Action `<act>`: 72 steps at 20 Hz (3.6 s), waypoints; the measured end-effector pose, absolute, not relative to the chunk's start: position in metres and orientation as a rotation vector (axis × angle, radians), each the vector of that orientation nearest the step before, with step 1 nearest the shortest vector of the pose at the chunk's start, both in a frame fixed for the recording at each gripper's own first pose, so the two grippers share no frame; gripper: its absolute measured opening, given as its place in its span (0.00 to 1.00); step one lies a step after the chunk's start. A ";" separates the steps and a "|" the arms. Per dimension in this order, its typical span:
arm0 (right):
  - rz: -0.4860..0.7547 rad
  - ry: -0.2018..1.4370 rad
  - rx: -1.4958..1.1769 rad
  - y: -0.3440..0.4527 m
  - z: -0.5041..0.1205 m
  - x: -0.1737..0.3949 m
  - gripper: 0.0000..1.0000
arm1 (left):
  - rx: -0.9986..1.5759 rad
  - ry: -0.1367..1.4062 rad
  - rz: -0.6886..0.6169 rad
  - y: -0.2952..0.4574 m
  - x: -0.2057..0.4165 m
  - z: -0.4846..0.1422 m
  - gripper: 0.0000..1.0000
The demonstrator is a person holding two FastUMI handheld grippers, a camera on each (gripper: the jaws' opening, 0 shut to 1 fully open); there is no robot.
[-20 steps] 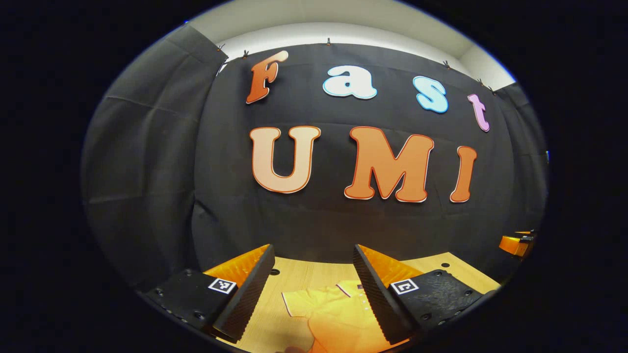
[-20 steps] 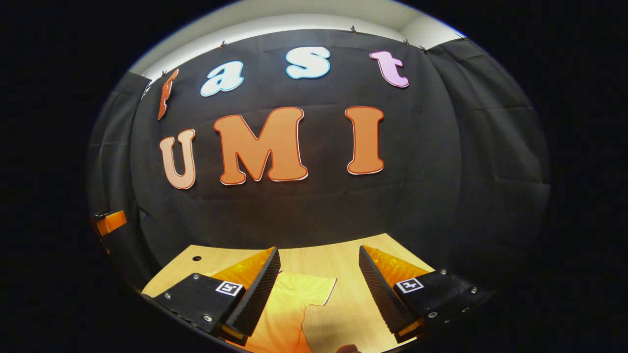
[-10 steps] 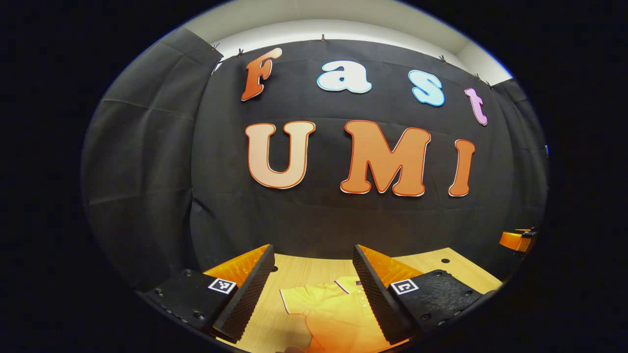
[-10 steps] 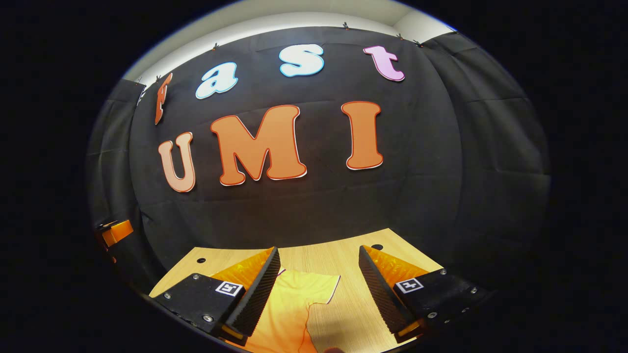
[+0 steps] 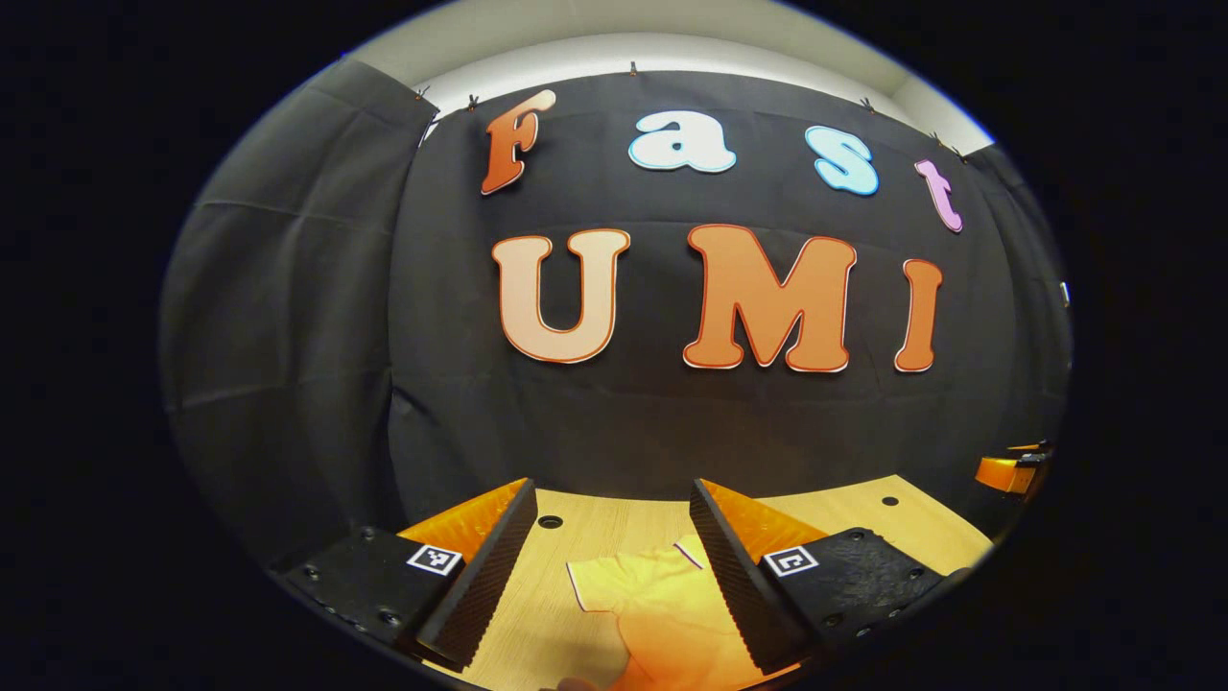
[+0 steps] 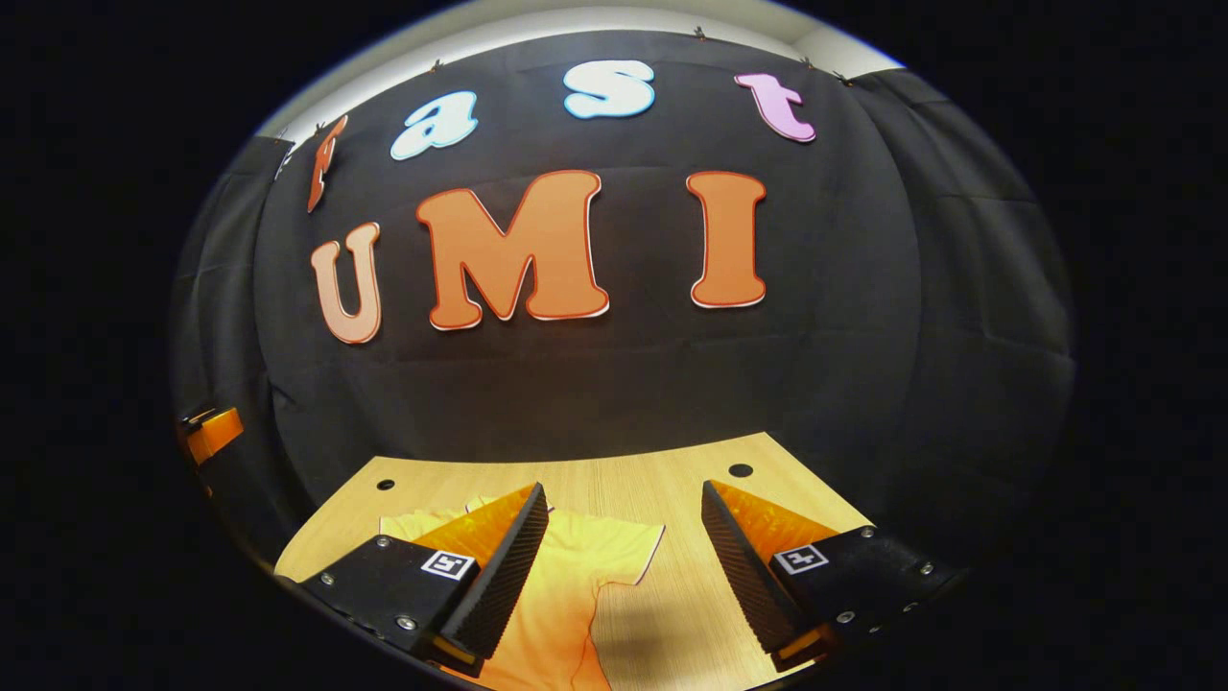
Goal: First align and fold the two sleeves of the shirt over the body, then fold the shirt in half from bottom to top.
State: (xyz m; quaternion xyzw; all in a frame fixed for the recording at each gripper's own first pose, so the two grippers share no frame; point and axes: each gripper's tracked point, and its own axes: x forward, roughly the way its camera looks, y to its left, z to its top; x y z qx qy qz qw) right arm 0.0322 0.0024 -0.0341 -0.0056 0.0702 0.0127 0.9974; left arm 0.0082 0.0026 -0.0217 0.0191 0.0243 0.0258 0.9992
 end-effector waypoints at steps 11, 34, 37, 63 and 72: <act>-0.044 0.655 0.032 -0.011 -0.134 0.122 0.98 | 0.087 0.044 0.082 0.013 0.036 -0.027 0.98; -0.194 1.190 0.129 -0.025 -0.327 0.219 0.92 | 0.131 0.142 0.186 0.053 0.056 -0.069 0.98; -0.187 1.221 0.122 -0.020 -0.336 0.215 0.87 | 0.125 0.146 0.192 0.057 0.056 -0.071 0.98; -0.061 0.914 0.049 0.037 -0.244 0.232 0.12 | 0.077 0.174 0.179 0.089 0.042 -0.084 0.97; 0.128 0.869 -0.026 0.140 -0.225 0.210 0.11 | 0.055 0.180 0.203 0.131 0.030 -0.090 0.97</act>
